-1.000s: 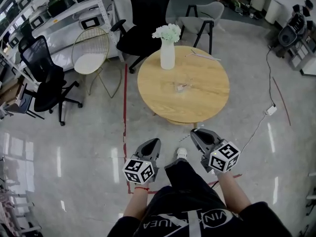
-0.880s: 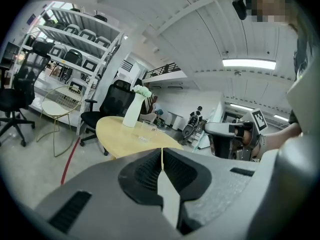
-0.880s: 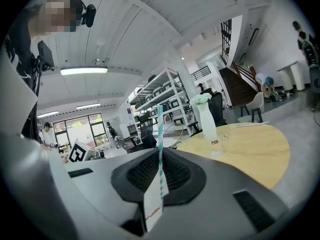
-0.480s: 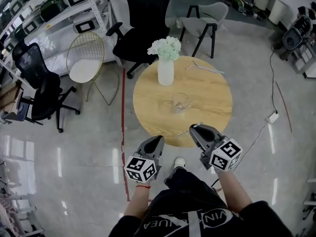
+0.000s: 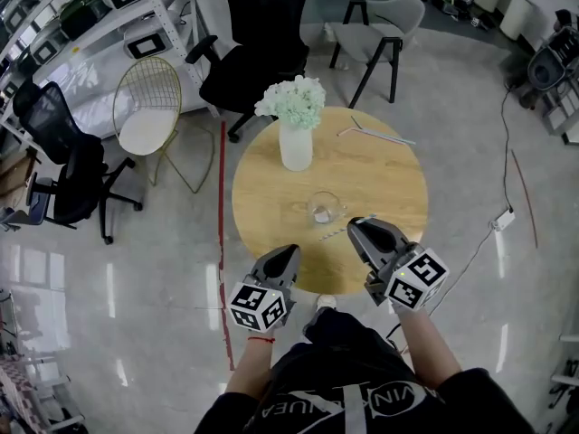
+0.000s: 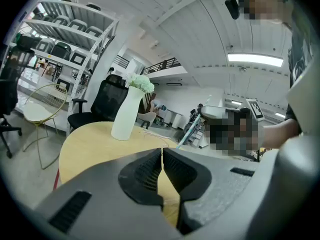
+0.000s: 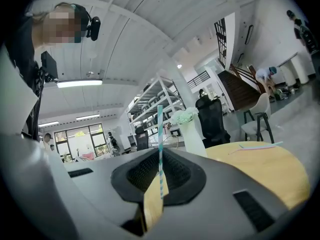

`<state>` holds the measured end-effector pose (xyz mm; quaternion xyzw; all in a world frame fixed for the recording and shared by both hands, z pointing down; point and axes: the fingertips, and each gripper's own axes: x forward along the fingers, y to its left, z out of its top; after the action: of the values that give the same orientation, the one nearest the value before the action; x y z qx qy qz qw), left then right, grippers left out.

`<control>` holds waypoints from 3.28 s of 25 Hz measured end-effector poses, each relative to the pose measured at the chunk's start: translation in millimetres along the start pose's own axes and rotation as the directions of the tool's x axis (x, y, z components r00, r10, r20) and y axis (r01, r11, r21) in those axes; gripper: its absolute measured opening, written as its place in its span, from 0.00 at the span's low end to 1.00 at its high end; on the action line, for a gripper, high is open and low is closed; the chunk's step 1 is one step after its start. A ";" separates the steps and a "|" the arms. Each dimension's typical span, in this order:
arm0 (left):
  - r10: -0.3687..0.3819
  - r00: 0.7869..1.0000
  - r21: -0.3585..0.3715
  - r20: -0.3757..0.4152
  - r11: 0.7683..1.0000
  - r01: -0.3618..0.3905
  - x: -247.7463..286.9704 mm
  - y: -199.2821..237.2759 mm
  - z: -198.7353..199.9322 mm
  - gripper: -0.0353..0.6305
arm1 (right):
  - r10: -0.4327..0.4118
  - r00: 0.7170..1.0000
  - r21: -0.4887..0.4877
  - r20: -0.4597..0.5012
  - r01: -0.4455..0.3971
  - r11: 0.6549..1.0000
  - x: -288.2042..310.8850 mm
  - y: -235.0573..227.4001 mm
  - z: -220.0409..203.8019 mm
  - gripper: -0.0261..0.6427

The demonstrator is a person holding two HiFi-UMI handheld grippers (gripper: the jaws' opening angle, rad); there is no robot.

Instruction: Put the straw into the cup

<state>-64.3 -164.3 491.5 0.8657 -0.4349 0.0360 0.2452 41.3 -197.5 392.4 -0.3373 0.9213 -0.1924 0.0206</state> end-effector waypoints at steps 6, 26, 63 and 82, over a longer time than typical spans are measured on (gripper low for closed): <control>0.025 1.000 0.017 -0.017 1.000 -0.024 25.1 10.1 7.5 0.08 | -0.002 0.998 0.026 0.059 0.001 1.000 7.5 -33.8 17.9 0.07; -0.002 0.993 0.011 -0.120 1.000 0.004 62.4 49.1 1.1 0.08 | -0.084 0.996 0.060 -0.034 0.086 0.994 49.9 -80.2 -35.3 0.07; -0.030 0.988 -0.042 -0.150 0.999 0.024 73.7 84.2 -5.3 0.08 | -0.109 0.988 0.044 -0.110 0.114 0.992 76.7 -97.9 -68.0 0.07; -0.006 0.991 -0.048 -0.133 0.999 -0.001 60.0 79.0 -9.6 0.08 | -0.108 0.981 0.078 -0.163 0.122 0.990 68.8 -104.6 -82.3 0.26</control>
<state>-86.6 -243.7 547.5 0.8559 -0.4171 0.0832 0.2943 38.6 -285.8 513.5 -0.3724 0.8897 -0.2595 -0.0492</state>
